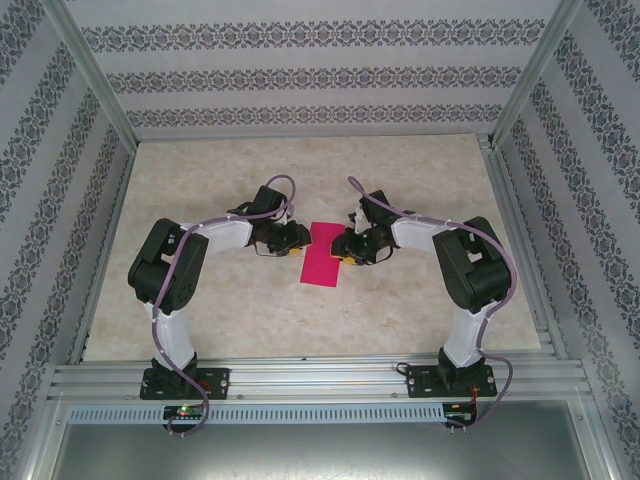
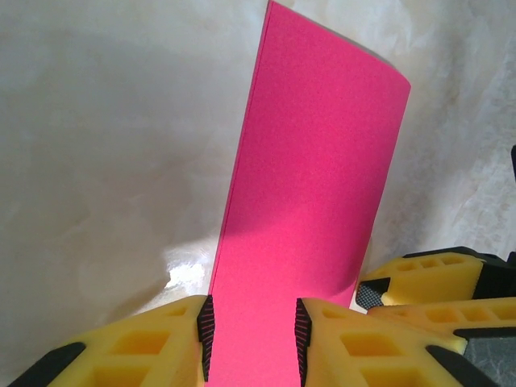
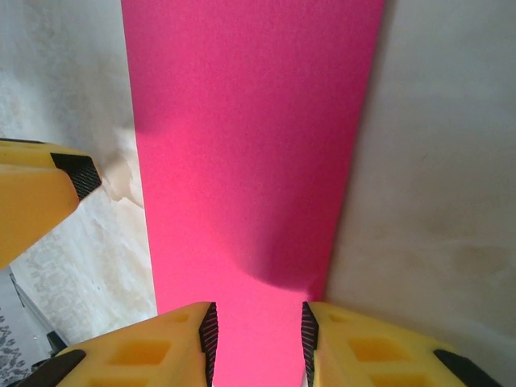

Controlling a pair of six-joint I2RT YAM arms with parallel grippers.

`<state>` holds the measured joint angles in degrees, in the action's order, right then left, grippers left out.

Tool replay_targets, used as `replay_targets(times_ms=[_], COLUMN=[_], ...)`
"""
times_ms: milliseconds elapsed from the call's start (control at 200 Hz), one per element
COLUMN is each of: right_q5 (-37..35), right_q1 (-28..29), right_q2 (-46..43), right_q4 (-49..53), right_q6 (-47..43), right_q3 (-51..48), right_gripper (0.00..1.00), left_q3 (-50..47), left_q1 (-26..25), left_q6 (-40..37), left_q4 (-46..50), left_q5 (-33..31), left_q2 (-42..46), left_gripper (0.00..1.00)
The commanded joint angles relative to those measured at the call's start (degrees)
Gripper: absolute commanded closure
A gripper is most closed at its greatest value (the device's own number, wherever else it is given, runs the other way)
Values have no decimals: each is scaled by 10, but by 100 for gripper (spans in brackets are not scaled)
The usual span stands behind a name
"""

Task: Fold a paper plane with a square sheet of paper (pick it up from the middle)
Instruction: Fold the triangle a second time at the center of the table.

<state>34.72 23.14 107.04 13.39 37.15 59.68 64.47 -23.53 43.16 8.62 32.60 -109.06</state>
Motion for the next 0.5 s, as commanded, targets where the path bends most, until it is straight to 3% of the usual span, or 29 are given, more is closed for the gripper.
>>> replay_targets(times_ms=[0, 290, 495], right_q5=[-18, -20, -38], right_q1=[2, 2, 0], right_q2=[6, 29, -13], right_q4=[2, -3, 11], right_q6=[-2, -5, -4], right_q3=[-1, -20, -15], right_gripper=[64, 66, 66], left_q3=[8, 15, 18], left_q1=[4, 4, 4], left_q6=[5, 2, 0], left_q4=[10, 13, 17], left_q5=[14, 29, 29], left_q2=[-11, -24, -26], left_gripper=[64, 60, 60])
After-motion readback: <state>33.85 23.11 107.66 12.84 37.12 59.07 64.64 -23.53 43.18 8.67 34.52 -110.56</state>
